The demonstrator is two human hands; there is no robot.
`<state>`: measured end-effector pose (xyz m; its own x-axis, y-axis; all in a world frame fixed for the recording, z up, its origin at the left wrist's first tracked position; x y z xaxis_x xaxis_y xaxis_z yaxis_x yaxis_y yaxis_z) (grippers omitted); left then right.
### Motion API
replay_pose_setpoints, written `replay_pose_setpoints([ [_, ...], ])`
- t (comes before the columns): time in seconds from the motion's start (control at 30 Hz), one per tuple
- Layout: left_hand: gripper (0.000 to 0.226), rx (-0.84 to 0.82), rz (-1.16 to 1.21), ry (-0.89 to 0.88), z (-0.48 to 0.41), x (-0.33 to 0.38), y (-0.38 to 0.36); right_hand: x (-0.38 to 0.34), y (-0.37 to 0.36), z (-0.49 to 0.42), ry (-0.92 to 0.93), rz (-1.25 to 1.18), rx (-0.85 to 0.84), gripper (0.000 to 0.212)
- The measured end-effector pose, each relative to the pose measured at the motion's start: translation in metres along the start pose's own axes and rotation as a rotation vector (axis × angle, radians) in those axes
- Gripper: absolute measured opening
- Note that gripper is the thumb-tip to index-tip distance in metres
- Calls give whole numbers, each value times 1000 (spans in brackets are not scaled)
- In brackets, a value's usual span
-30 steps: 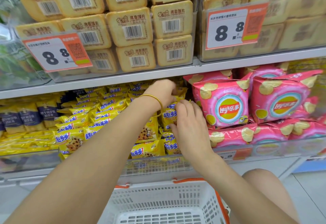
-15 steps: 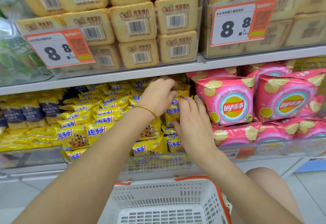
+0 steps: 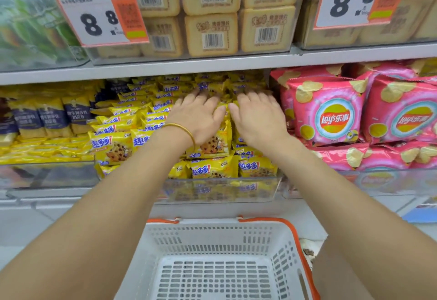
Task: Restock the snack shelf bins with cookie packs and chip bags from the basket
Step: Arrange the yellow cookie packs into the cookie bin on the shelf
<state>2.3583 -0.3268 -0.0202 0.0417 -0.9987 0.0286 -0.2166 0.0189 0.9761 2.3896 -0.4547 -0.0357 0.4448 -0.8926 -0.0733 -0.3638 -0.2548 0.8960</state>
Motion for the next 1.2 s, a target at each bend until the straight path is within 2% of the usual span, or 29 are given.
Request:
replay_pose_setpoints([
  [0.13,51,80,-16,47,2,-11,4,2,1,-4,3,-7,10,52],
  [0.27,54,23,11,50,8,-18,2,-3,-2,-6,3,10,-17,53],
  [0.4,52,126,-66,58,17,-33,16,-21,14,-19,22,-28,79,51],
  [0.5,55,71,-174,164,26,-60,18,-43,14,-40,61,-67,-61,51],
  [0.63,58,-3,-170,214,34,-79,9,-49,0,-52,10,-12,-266,59],
  [0.83,57,54,-106,224,33,-82,4,-52,1,-48,15,131,-159,55],
  [1.07,55,85,-17,226,32,-82,6,-51,2,-48,9,92,-164,51],
  [1.2,53,143,-63,314,35,-98,14,-58,6,-47,11,66,-112,49],
])
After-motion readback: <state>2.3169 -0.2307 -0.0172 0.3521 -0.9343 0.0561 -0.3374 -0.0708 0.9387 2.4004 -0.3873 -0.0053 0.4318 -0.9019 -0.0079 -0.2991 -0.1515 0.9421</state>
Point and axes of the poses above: each hand's wrist, its own z-axis away from the middle knuckle, its own y-axis out of the back of the hand, x = y × z, the point moved 2 cm from there along -z, towards the middle knuckle, and after that the axes turned 6 degrees about x, right-handed, at the moved point
